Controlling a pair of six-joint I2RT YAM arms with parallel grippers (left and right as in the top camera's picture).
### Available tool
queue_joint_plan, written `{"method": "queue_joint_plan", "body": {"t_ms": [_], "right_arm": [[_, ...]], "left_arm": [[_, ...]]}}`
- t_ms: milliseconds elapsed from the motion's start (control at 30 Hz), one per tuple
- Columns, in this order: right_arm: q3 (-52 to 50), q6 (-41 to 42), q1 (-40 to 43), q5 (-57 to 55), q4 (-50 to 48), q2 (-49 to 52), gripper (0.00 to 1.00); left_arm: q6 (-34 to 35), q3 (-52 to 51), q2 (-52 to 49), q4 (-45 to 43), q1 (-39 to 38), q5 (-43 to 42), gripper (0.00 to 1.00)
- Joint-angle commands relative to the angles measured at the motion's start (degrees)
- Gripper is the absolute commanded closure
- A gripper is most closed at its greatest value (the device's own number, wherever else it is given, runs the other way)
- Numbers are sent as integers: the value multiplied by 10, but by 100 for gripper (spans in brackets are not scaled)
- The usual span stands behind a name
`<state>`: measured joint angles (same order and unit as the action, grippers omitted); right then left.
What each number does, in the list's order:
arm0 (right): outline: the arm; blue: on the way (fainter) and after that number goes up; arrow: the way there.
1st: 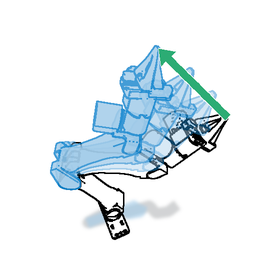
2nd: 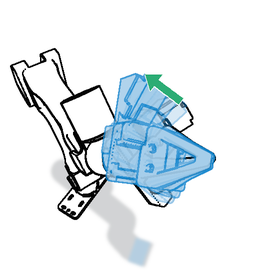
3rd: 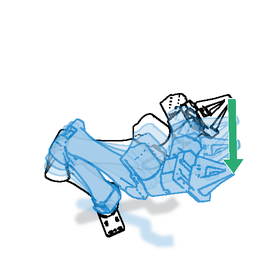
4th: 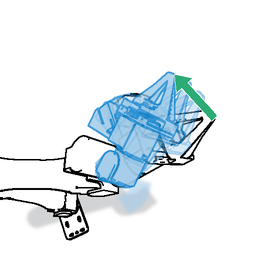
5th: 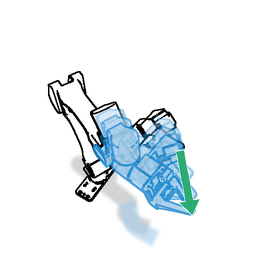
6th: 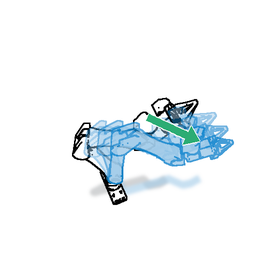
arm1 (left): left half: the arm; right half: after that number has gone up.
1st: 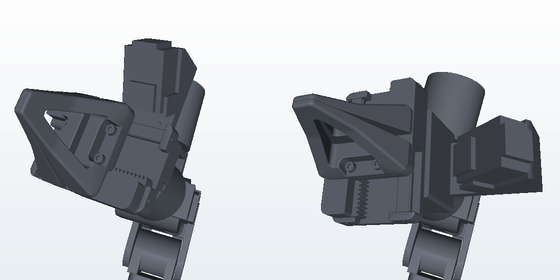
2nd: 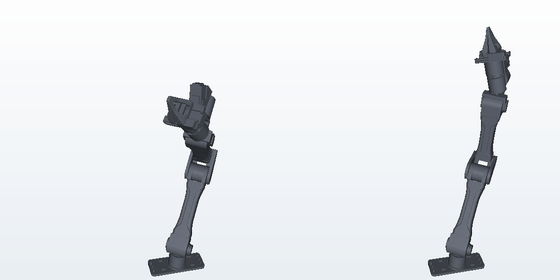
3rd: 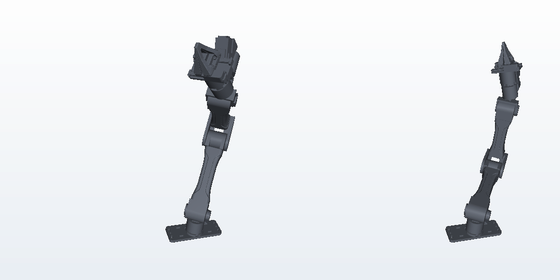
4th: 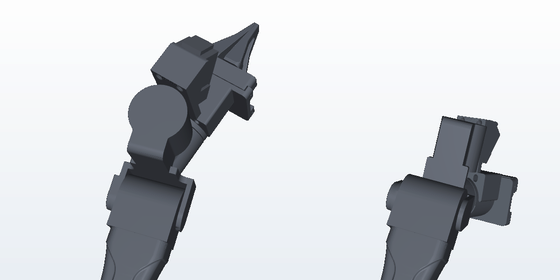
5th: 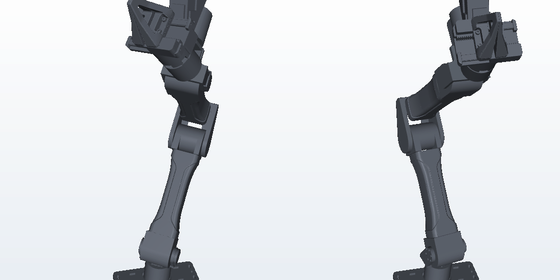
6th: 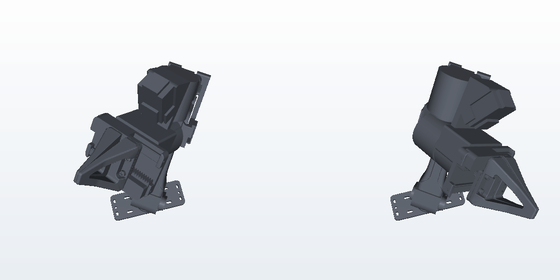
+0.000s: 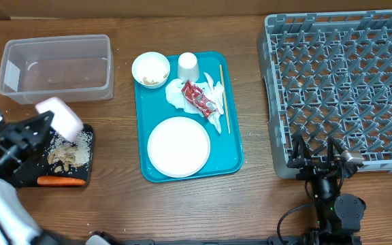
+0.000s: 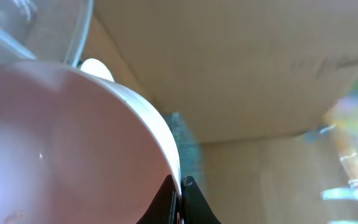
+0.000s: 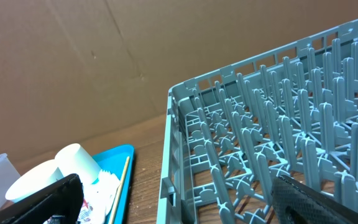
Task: Sort waste into correct bins and load items into the dishwasher rack
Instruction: 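Lift the bowl over the black tray and tip out the scraps, then return the emptied bowl to the teal tray and release it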
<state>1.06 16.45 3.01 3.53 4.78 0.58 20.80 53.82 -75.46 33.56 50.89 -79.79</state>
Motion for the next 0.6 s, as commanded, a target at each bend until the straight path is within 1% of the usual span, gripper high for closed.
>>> {"method": "queue_joint_plan", "body": {"t_ms": [0, 33, 133, 167, 233, 300, 367, 467, 567], "right_arm": [[-6, -2, 4, -7, -2, -4, 0], [-6, -2, 4, -7, -2, -4, 0], [-6, -2, 4, -7, -2, -4, 0], [-6, -2, 4, -7, -2, -4, 0], [-6, -2, 4, -7, -2, -4, 0], [-6, -2, 4, -7, -2, -4, 0], [-6, -2, 4, -7, -2, -4, 0], [-6, -2, 4, -7, -2, -4, 0], [-6, -2, 4, -7, -2, -4, 0]], "left_arm": [[-29, 17, 118, -9, -95, 128, 96], [-33, 17, 139, -9, -125, 158, 96], [-59, 17, 190, -10, -247, 284, 96], [-69, 17, 196, -10, -285, 326, 96], [-86, 17, 198, -12, -371, 436, 96], [-89, 17, 184, -19, -458, 554, 96], [-91, 17, 165, -37, -523, 634, 96], [-106, 17, 120, -85, -607, 723, 96], [-132, 17, 63, -122, -671, 784, 95]]}}
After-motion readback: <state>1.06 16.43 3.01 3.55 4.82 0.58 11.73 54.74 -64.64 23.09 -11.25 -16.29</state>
